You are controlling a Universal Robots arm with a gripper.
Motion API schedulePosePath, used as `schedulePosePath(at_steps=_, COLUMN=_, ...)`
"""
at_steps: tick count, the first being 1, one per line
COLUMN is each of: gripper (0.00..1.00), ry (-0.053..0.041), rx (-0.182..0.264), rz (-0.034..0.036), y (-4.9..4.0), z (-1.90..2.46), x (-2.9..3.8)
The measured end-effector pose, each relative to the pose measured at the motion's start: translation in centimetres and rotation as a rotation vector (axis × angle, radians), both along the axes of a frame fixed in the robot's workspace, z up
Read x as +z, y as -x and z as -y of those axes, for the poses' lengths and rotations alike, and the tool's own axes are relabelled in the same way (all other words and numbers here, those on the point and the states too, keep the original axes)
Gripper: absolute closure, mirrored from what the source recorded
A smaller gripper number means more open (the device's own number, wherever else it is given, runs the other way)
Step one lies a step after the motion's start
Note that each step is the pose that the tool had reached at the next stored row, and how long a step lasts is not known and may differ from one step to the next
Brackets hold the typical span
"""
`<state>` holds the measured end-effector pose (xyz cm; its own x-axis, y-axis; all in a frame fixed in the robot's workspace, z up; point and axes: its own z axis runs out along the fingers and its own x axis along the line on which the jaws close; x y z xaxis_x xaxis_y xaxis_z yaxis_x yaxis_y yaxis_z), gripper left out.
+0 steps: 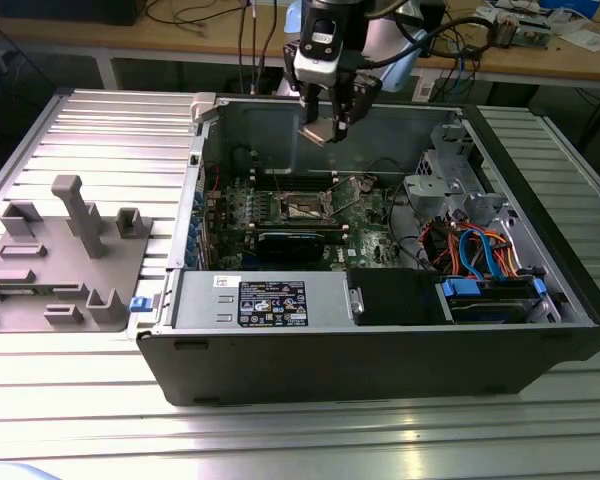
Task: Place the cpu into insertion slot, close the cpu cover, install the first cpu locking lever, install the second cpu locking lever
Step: 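Place the cpu into insertion slot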
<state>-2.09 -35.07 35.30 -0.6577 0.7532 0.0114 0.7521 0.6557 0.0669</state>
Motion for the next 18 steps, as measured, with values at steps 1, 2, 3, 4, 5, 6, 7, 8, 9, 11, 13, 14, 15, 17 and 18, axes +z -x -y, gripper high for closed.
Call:
schedulePosePath(at_steps=1, gripper=0.46, ry=-0.0001, rx=-0.015, rz=0.0001, y=0.0, z=0.0, x=-0.02)
schedulePosePath(at_steps=2, gripper=0.46, ry=-0.0001, rx=-0.039, rz=0.0001, y=0.0, z=0.0, x=-0.05)
schedulePosePath(at_steps=3, gripper=0.46, ry=0.0, rx=-0.065, rz=0.0, y=-0.01, z=0.0, x=-0.07)
schedulePosePath(at_steps=4, gripper=0.46, ry=0.0, rx=-0.077, rz=0.0, y=-0.08, z=0.0, x=-0.08)
schedulePosePath(at_steps=5, gripper=0.46, ry=-0.0001, rx=-0.08, rz=0.0001, y=-0.17, z=0.0, x=-0.1)
schedulePosePath(at_steps=6, gripper=0.46, ry=-0.0001, rx=-0.082, rz=0.0001, y=-0.25, z=0.0, x=-0.11)
schedulePosePath(at_steps=7, gripper=0.46, ry=-0.0001, rx=-0.088, rz=0.0001, y=-0.35, z=0.0, x=-0.13)
schedulePosePath(at_steps=8, gripper=0.46, ry=0.0, rx=-0.099, rz=0.0001, y=-0.43, z=0.0, x=-0.15)
schedulePosePath(at_steps=9, gripper=0.46, ry=0.0001, rx=-0.119, rz=-0.0001, y=-0.51, z=-0.01, x=-0.18)
schedulePosePath(at_steps=11, gripper=0.46, ry=0.0021, rx=-0.137, rz=-0.0005, y=-0.62, z=-0.02, x=-0.22)
schedulePosePath(at_steps=13, gripper=0.46, ry=0.0028, rx=-0.153, rz=-0.0006, y=-0.68, z=-0.02, x=-0.3)
schedulePosePath(at_steps=14, gripper=0.46, ry=0.003, rx=-0.157, rz=-0.0007, y=-0.68, z=-0.03, x=-0.34)
schedulePosePath(at_steps=15, gripper=0.46, ry=0.0033, rx=-0.162, rz=-0.0008, y=-0.69, z=-0.03, x=-0.36)
schedulePosePath(at_steps=17, gripper=0.46, ry=0.0033, rx=-0.174, rz=-0.0013, y=-0.69, z=-0.03, x=-0.44)
schedulePosePath(at_steps=18, gripper=0.46, ry=0.0034, rx=-0.176, rz=-0.002, y=-0.69, z=-0.02, x=-0.5)
